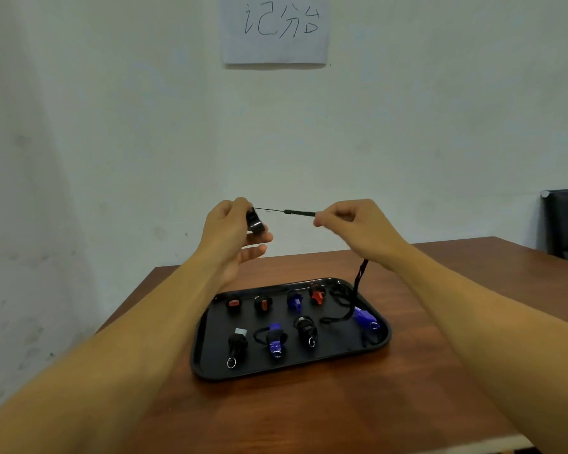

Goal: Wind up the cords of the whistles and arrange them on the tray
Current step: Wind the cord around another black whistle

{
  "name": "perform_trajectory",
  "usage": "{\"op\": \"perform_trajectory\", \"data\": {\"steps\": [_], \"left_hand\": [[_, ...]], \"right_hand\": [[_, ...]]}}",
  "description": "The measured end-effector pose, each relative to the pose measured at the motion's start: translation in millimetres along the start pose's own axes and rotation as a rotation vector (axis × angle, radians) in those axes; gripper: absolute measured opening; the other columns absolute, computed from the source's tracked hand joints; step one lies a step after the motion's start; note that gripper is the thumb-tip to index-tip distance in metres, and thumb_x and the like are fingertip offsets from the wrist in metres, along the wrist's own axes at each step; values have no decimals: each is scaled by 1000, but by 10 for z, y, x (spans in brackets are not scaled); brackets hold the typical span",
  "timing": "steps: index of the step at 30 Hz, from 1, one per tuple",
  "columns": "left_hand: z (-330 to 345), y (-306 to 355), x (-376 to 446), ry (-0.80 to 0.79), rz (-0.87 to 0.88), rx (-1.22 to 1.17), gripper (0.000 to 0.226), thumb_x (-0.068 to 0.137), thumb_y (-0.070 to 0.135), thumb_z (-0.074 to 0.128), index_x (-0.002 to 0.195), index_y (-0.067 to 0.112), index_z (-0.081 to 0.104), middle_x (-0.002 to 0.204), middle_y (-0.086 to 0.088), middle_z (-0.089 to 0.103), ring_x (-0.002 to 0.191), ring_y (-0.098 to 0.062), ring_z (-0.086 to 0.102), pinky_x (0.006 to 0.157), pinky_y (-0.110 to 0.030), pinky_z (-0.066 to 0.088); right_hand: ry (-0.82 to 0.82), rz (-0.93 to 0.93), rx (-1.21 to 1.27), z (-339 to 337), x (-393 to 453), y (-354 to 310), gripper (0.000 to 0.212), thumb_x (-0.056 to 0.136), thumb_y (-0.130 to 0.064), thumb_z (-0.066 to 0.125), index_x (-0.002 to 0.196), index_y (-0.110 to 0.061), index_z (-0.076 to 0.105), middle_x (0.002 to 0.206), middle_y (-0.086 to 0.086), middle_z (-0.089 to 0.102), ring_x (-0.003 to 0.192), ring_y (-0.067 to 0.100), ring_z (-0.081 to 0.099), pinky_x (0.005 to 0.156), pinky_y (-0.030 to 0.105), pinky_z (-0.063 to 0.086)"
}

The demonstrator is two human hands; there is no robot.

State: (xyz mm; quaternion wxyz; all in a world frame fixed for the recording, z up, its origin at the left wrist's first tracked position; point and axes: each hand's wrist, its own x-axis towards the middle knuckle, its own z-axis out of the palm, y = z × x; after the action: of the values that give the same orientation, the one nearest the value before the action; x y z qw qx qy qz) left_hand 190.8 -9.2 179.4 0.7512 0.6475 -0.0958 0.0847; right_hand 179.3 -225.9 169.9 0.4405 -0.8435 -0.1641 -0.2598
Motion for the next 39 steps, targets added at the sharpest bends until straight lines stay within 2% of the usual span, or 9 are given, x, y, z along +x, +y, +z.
{"op": "perform_trajectory", "data": {"steps": [3, 5, 9, 14, 18, 20, 26, 32, 39], "left_hand": [[-172, 2, 37, 59, 0, 5, 13, 100, 26, 48, 93, 15, 53, 72, -6, 58, 59, -18, 56, 47, -26, 45], [-257, -35, 60, 72, 8, 21, 16, 100, 29, 50, 93, 16, 56, 71, -5, 55, 58, -16, 52, 46, -26, 44], [-235, -151, 4, -30, 13, 90, 29, 98, 39, 58, 99, 12, 68, 71, -3, 52, 61, -16, 48, 49, -27, 45], [-60, -268, -137, -196, -117, 15, 34, 99, 37, 57, 109, 7, 71, 74, -4, 49, 61, -14, 47, 53, -25, 49], [-36, -355, -227, -245, -258, -136, 38, 105, 31, 48, 114, -2, 62, 72, -7, 54, 61, -16, 50, 53, -27, 53], [-91, -404, -269, -268, -298, -181, 35, 105, 26, 46, 118, -3, 61, 77, -9, 52, 63, -18, 50, 56, -30, 54], [-234, -638, -365, -362, -255, -213, 28, 101, 12, 50, 118, -5, 64, 88, -10, 55, 68, -17, 54, 67, -33, 57], [-243, -977, -219, -113, -122, -143, 33, 93, 25, 63, 104, -6, 67, 68, -6, 56, 52, -12, 46, 47, -21, 49], [-308, -1180, -131, -185, 17, -178, 29, 87, 14, 60, 112, 2, 70, 85, -11, 70, 67, -13, 60, 63, -25, 57]], "right_hand": [[113, 45, -9, -223, 30, 77, 26, 97, -38, 62, 85, -20, 78, 44, -10, 37, 39, 8, 27, 45, 19, 27], [216, 115, -117, -370, 71, 180, 31, 97, -39, 62, 83, -16, 77, 40, -12, 37, 38, 5, 31, 48, 23, 30], [68, 281, -530, -364, 36, 396, 24, 97, -38, 57, 104, -22, 73, 101, -3, 73, 90, 18, 63, 78, 31, 47], [-171, 160, 86, 272, -244, 108, 30, 103, -41, 48, 128, -31, 62, 125, -15, 63, 116, 4, 59, 97, 25, 43], [-172, 204, 403, 756, -395, 91, 22, 101, -32, 56, 123, -31, 62, 97, -6, 76, 78, 12, 73, 74, 26, 59], [-74, 160, 381, 862, -419, 174, 18, 102, -24, 56, 117, -24, 66, 75, -2, 70, 54, 5, 60, 56, 17, 49], [44, 64, 330, 973, -394, 333, 21, 100, -19, 59, 86, -23, 74, 58, -8, 61, 59, 3, 57, 65, 14, 45], [40, 66, 364, 1135, -280, 525, 21, 102, -15, 54, 97, -22, 74, 56, -13, 58, 57, 1, 53, 61, 14, 44], [-49, -17, 213, 1345, -325, 680, 26, 100, -18, 57, 85, -35, 69, 60, -28, 61, 61, -5, 58, 60, 11, 38]]}}
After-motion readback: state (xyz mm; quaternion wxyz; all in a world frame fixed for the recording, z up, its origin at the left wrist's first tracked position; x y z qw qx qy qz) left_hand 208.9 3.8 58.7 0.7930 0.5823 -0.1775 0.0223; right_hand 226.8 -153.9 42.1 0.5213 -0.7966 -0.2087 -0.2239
